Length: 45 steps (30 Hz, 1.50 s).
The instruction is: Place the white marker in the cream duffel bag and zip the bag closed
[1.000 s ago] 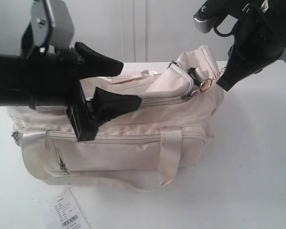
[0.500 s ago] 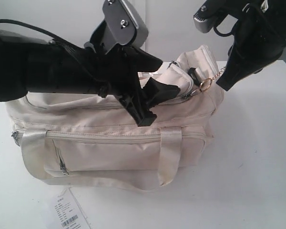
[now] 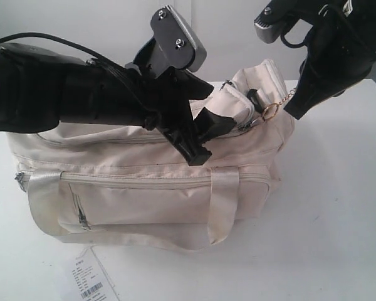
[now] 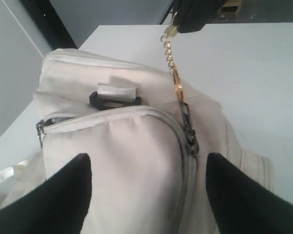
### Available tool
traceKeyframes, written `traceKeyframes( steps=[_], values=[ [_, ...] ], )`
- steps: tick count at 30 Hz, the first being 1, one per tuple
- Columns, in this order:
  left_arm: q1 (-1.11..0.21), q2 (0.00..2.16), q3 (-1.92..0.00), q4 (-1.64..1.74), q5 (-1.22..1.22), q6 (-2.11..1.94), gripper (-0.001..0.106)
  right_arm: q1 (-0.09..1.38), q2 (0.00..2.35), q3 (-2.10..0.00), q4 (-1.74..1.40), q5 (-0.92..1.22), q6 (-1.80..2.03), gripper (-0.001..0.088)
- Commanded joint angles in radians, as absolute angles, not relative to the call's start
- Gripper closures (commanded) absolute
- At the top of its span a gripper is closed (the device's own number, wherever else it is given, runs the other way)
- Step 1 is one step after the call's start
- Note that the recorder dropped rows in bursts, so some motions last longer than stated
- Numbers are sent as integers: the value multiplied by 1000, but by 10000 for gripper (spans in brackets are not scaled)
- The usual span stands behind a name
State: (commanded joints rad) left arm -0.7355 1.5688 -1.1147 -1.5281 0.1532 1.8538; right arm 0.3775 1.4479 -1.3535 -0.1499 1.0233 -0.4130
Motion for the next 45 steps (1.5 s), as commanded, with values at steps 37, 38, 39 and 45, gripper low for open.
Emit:
traceKeyframes(
  steps=[37,38,39,45],
  values=[
    [-735,1648,-1129,-1425,102,1858,1053,377,1448,-1353,-187,989,-413,868],
    [-735,1645,-1129,-1425,102,1858,1053,377,1448,-1353,-192,989,-413,868],
    [-735,1642,-1129,-1430,102,1855,1053,377,1448,-1353,-194,989,-413,868],
    [-735,1628,-1129,-1431,98,1855,1053,377,1448,-1353,-230,961,-409,868]
  ],
)
